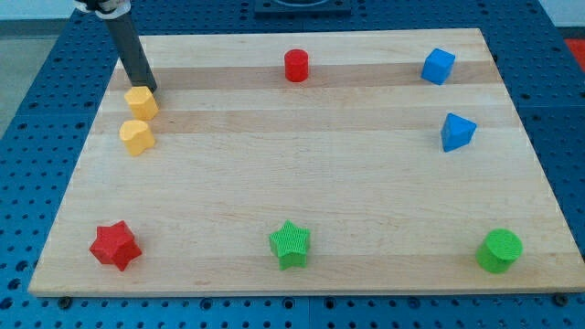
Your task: Move your arm to the red circle
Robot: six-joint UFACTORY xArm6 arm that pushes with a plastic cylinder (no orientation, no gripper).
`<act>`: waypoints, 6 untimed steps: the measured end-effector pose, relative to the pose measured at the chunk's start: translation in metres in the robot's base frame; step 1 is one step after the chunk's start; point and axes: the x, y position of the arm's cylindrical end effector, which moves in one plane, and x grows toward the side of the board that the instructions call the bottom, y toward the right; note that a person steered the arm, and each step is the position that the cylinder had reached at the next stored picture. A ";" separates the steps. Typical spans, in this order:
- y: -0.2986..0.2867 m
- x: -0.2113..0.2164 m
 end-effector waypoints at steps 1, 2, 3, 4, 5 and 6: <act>0.000 0.026; 0.000 0.030; 0.004 0.021; 0.041 -0.034; 0.093 -0.074; 0.121 -0.080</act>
